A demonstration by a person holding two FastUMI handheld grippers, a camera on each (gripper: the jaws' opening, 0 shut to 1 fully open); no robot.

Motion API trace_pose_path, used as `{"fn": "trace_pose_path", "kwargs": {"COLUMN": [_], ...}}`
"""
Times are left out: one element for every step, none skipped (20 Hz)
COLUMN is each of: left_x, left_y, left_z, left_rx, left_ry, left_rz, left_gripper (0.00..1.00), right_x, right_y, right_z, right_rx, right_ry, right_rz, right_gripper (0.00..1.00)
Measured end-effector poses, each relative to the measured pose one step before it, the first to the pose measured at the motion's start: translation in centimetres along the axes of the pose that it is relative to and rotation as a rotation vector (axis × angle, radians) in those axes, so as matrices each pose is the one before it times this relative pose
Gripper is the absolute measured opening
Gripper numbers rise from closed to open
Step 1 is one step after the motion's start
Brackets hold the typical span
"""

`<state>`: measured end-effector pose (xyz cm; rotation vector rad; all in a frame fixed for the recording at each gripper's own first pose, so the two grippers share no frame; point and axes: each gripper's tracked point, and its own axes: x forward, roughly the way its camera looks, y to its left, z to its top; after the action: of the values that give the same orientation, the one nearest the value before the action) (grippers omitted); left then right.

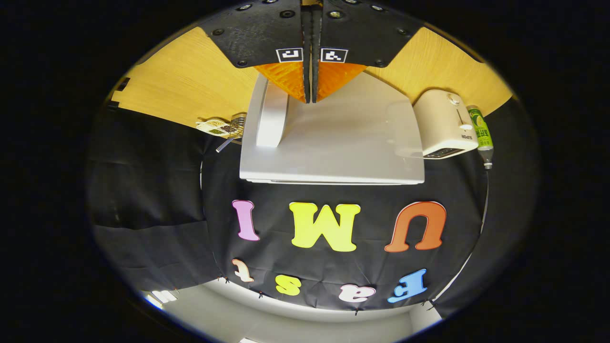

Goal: Open the microwave oven with the left hand, put the food in, and close the microwave oven.

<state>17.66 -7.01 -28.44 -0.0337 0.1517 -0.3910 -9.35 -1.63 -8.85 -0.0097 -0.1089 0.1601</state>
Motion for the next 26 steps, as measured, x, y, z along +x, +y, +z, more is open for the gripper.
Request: {"fn": "trace_pose_path", "kwargs": {"left_x": [0.766, 0.758, 0.781, 0.688, 0.672, 0.628, 0.747, 0.663, 0.702, 0.711, 0.639, 0.652, 0.707, 0.704, 0.706, 0.667, 0.574, 0.69, 0.707, 0.84, 0.767, 0.819, 0.747, 0.23, 0.432, -0.144], "left_y": [-0.035, -0.491, -0.34, -0.244, -0.232, -0.251, -0.275, -0.101, -0.111, -0.124, -0.095, -0.166, -0.269, -0.05, -0.146, -0.111, -0.055, -0.062, 0.018, -0.14, -0.091, 0.008, 0.24, 0.156, 0.1, -0.137], "left_z": [0.07, 0.021, 0.331, 0.329, 0.047, -0.107, 0.037, 0.105, -0.129, -0.264, 0.022, 0.163, 0.004, -0.141, -0.044, -0.017, -0.078, 0.15, 0.312, 0.388, 0.358, 0.19, -0.207, 0.234, -0.758, 0.629], "left_rx": [-0.00229, -0.01319, -0.00808, -0.0055, -0.00358, -0.00476, -0.00133, -0.00632, -0.00723, -0.00344, 0.00043, -0.00192, -0.00245, -0.00143, -0.00219, -0.00054, -0.002, -0.00161, 0.00434, 0.00722, 0.00383, -0.00162, -0.01179, -0.01597, -0.02378, -0.00855], "left_ry": [0.0064, 0.00384, -0.00715, -0.00516, 0.00078, 0.00522, 0.00263, -0.00279, 0.00781, 0.00992, 0.00032, -0.00329, 0.00324, 0.00697, 0.00744, 0.00557, 0.00812, 0.00176, -0.00222, -0.00718, -0.00661, 0.00097, 0.01809, -0.01361, 0.04428, -0.03232], "left_rz": [0.0089, -0.0064, 0.00032, -0.00015, 0.00011, -0.00016, -0.00112, 0.00397, 0.00629, 0.00711, 0.00653, -0.00066, -0.00024, 0.00367, 0.00337, 0.00509, 0.01293, 0.01509, 0.01721, 0.01295, 0.01038, 0.014, 0.02533, 0.01843, 0.01632, 0.00971], "left_gripper": [0.0, 0.0, 0.0, 0.0, 0.0, 0.0, 0.0, 0.0, 0.0, 0.0, 0.0, 0.0, 0.0, 0.0, 0.0, 0.0, 0.0, 0.0, 0.0, 0.14, 0.0, 0.0, 0.0, 0.0, 0.01, 0.02], "right_x": [-0.082, -0.024, 0.144, 0.128, 0.076, 0.221, 0.296, 0.369, 0.465, 0.384, 0.47, 0.539, 0.53, 0.556, 0.544, 0.7, 0.541, 0.503, 0.425, 0.361, 0.321, 0.29, 0.194, 0.152, 0.046, 0.032], "right_y": [-0.048, -0.058, -0.011, -0.026, 0.01, -0.08, 0.048, 0.323, -0.049, -0.374, -0.372, -0.169, -0.158, -0.01, -0.063, -0.258, -0.238, -0.283, -0.152, 0.14, 0.036, -0.115, -0.166, -0.381, -0.304, -0.237], "right_z": [0.31, 0.177, 0.115, -0.279, -0.178, -0.299, -0.088, 0.092, -0.121, -0.296, -0.017, 0.046, -0.313, -0.338, -0.291, -0.406, -0.355, -0.365, -0.187, 0.012, -0.115, -0.22, -0.129, -0.088, -0.082, -0.025], "right_rx": [-0.01272, -0.00709, -0.00284, -0.0005, -0.00139, -0.00267, -0.00438, -0.00659, -0.01025, -0.01269, -0.00859, -0.00409, -0.0001, 0.00098, -0.00084, -0.00291, -0.00123, -0.00013, 0.00372, 0.00626, 0.00849, 0.00724, 0.00633, 0.00248, -0.0011, -0.00285], "right_ry": [-0.00856, -0.00886, -0.00464, -0.00177, 0.00284, 0.00676, 0.00147, -0.00156, 0.00389, 0.00463, -0.00094, 0.00186, 0.00691, 0.00708, 0.00729, 0.01127, 0.0087, 0.00995, 0.00234, -0.00258, -0.00097, 0.00287, 0.00179, 0.00065, 0.00302, 0.00108], "right_rz": [0.00121, 0.00197, 0.00479, 0.00485, 0.0054, 0.0037, 0.01249, 0.01807, 0.0082, 0.00313, -0.00061, -0.00077, 0.0002, 0.00524, 0.00706, 0.00516, 0.00263, 0.0, 0.00399, 0.01293, 0.01385, 0.01195, 0.00295, -0.002, -0.00598, -0.007], "right_gripper": [1.0, 1.0, 1.0, 1.0, 0.99, 0.99, 0.99, 0.99, 0.99, 0.99, 1.0, 1.0, 1.0, 1.0, 0.99, 0.99, 1.0, 1.0, 1.0, 1.0, 1.0, 1.0, 1.0, 1.0, 1.0, 1.0]}}
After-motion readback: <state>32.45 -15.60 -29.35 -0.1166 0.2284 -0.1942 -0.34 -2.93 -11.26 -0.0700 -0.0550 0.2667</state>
